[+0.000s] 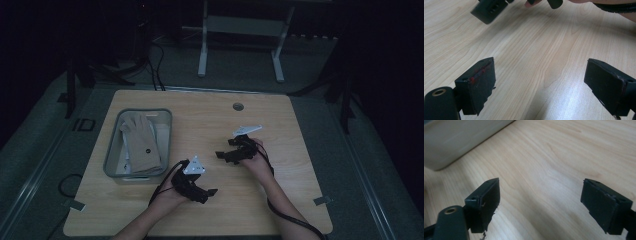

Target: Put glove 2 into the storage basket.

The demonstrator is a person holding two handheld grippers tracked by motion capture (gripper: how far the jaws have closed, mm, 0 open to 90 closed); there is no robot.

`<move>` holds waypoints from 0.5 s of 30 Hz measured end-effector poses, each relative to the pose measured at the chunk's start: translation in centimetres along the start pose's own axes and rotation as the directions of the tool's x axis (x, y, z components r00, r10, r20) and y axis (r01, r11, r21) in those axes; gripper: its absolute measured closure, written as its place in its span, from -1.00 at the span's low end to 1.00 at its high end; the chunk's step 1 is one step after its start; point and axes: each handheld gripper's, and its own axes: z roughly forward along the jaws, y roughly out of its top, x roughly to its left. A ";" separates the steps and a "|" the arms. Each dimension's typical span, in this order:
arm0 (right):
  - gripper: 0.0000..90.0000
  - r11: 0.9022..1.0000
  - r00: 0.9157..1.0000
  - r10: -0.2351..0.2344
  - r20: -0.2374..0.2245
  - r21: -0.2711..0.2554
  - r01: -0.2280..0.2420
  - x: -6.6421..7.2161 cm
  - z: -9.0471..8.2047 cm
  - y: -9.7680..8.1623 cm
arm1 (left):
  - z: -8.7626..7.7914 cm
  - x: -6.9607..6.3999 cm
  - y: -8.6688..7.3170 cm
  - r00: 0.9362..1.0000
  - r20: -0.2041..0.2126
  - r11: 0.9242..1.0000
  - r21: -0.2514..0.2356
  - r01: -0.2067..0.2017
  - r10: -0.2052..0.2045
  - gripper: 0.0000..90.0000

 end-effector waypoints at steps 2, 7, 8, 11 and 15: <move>-0.66 1.000 1.000 -0.018 -0.005 -0.001 0.018 0.0 -0.1 -0.4 | 0.3 -0.1 -0.1 1.000 0.005 1.000 -0.005 -0.004 0.004 -0.76; -0.66 0.998 0.998 -0.061 -0.003 -0.020 0.061 0.1 -0.4 -1.4 | 0.9 -0.2 -0.6 1.000 0.010 1.000 -0.013 -0.004 0.005 -0.76; -0.66 0.998 0.998 -0.062 -0.007 -0.026 0.062 0.1 -0.5 -1.6 | 1.0 -0.2 -0.7 1.000 0.009 1.000 -0.012 -0.007 0.007 -0.76; -0.66 0.996 0.997 -0.081 -0.005 -0.023 0.081 0.2 -0.6 -2.2 | 1.3 -0.2 -0.8 1.000 0.016 1.000 -0.004 -0.005 0.005 -0.76; -0.66 0.993 0.994 -0.113 -0.001 -0.018 0.113 0.4 -0.8 -2.8 | 1.5 0.0 -1.1 1.000 0.022 1.000 -0.001 -0.001 0.001 -0.76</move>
